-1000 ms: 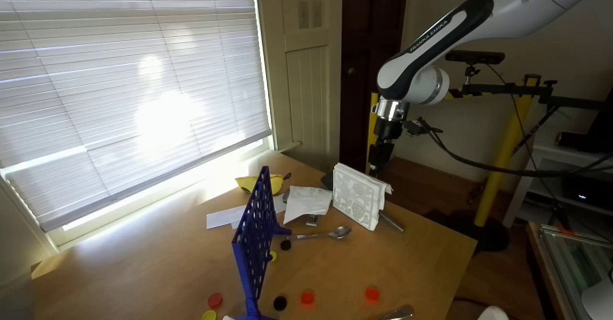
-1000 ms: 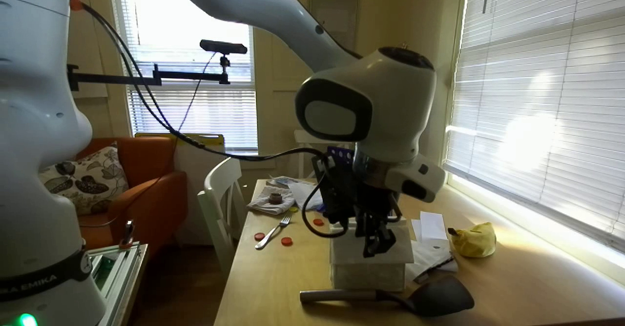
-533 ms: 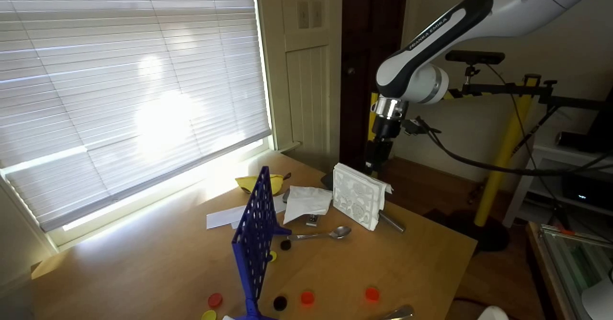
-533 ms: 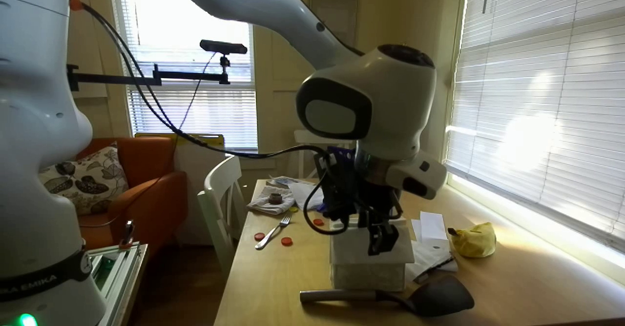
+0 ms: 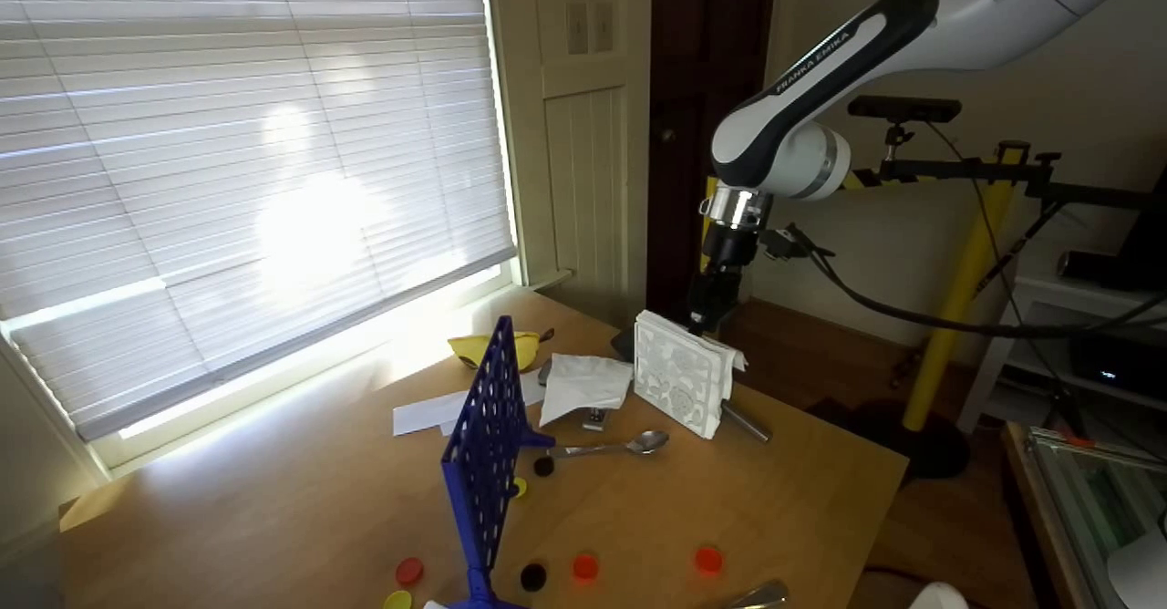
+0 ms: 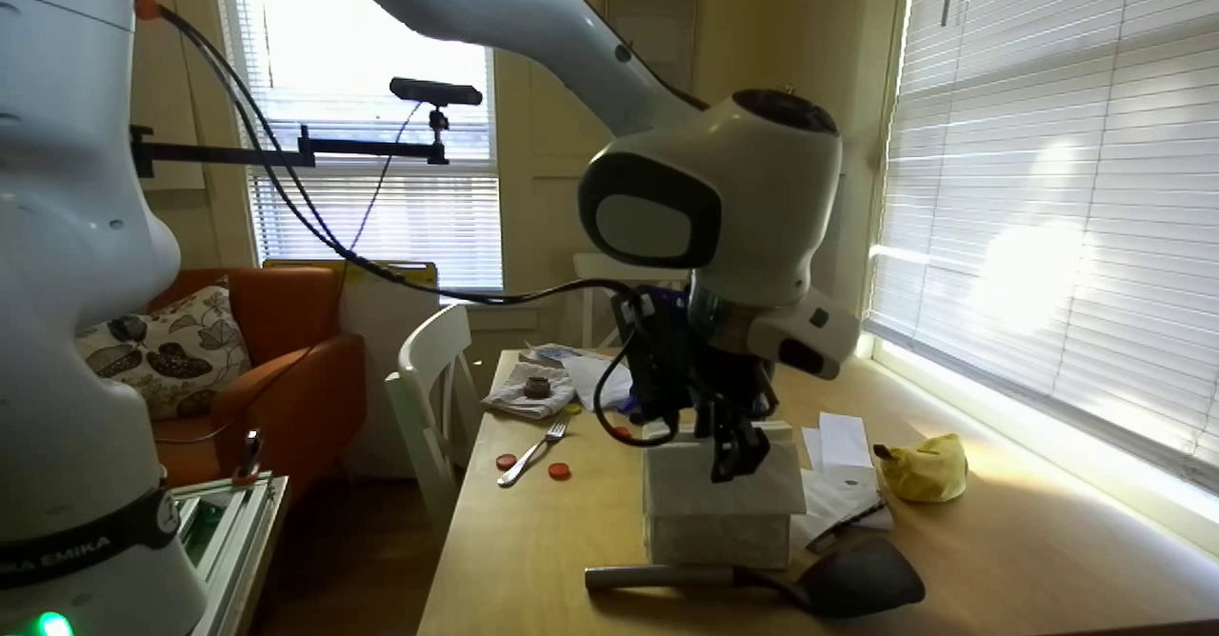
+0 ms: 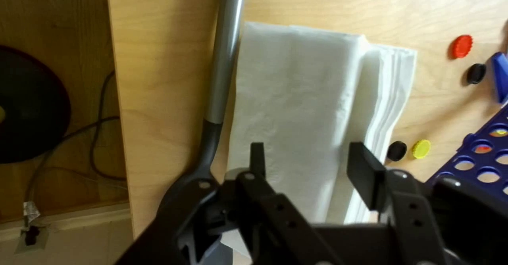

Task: Move the stack of tissues to the right then remove a tissue from the stack

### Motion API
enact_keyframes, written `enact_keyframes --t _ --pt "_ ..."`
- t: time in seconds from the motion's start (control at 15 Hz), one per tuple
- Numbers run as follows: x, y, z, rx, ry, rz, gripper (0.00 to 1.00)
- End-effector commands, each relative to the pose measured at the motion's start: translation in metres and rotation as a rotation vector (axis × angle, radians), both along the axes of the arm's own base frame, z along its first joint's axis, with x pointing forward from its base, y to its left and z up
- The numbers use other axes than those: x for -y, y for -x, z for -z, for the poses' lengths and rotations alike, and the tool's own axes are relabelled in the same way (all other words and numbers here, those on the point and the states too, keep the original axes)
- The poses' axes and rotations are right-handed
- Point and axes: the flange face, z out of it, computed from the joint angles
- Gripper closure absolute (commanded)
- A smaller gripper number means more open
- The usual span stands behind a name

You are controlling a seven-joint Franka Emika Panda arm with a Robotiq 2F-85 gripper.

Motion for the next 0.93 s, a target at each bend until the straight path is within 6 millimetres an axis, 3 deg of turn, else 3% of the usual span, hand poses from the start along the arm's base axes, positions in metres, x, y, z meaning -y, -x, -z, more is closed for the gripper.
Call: enact_keyframes --t 0.0,0.2,0.33,0.6,0.87 --pt "-0.0114 -0.0058 0.0011 0.006 -0.005 0.000 0.40" --pt "-0.0168 -0.0068 0.0053 -0.008 -0.004 -0.011 0.46" --pt "-0.0168 -0.0065 0.0085 -0.020 0.000 -0.009 0.68" --pt "-0.0146 -0.0058 0.0094 -0.025 0.000 0.007 0.98" --pt "-0.0127 -0.0057 0.0017 -0.028 0.006 0.000 0.98"
